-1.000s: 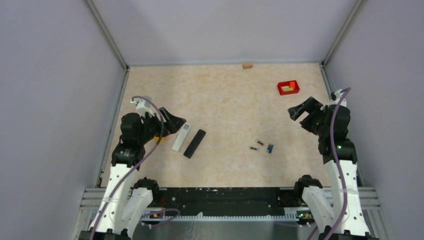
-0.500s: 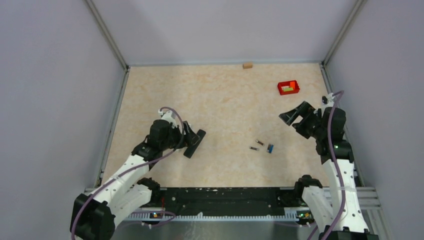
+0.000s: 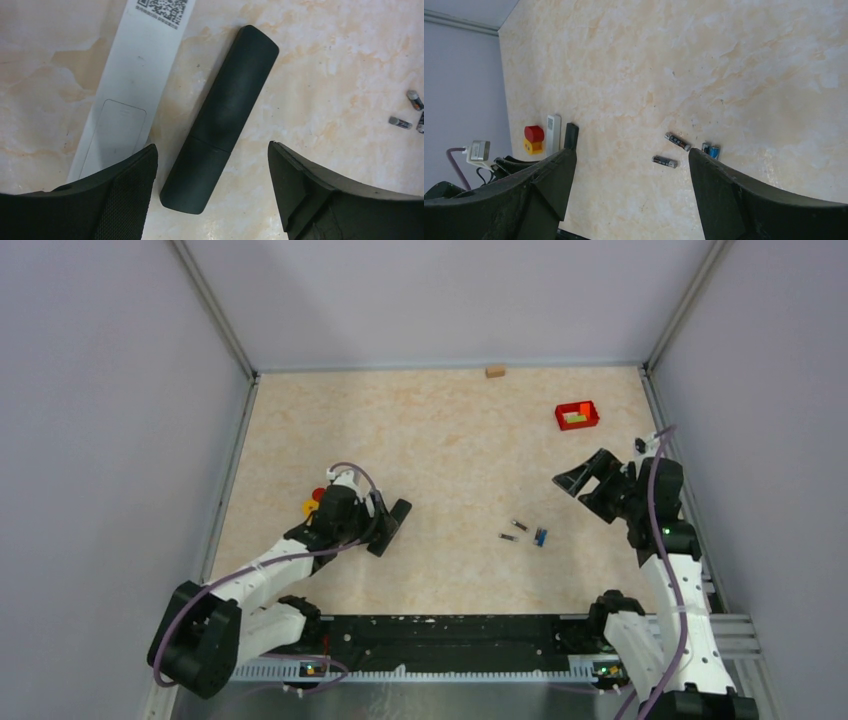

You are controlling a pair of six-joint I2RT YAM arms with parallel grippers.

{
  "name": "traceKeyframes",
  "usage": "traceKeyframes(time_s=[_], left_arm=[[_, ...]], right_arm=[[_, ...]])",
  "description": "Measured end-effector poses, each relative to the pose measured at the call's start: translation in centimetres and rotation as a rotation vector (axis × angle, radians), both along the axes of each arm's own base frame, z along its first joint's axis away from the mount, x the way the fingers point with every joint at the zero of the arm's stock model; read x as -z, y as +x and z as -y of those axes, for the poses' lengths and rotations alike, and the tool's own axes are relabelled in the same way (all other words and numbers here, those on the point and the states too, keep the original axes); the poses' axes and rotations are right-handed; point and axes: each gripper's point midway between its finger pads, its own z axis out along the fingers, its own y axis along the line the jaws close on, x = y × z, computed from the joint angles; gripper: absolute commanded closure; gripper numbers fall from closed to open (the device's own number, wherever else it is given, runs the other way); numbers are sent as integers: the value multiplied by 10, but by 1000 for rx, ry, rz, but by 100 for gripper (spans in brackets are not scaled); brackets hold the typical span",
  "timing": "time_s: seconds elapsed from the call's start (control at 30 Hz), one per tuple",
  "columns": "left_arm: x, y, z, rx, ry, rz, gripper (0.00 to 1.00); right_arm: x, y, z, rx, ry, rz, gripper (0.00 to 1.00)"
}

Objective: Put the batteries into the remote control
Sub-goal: Adjust the remote control at the center of the board.

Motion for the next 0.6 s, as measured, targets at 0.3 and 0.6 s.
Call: traceKeyframes(time_s=[0.3, 0.6], left_arm=[[12, -6, 15, 11, -14, -50, 39], [3, -33, 69, 119, -169, -125, 39]], right_arm=[[13, 6, -1, -15, 0, -32, 16], [53, -1, -8, -67, -96, -178, 20]])
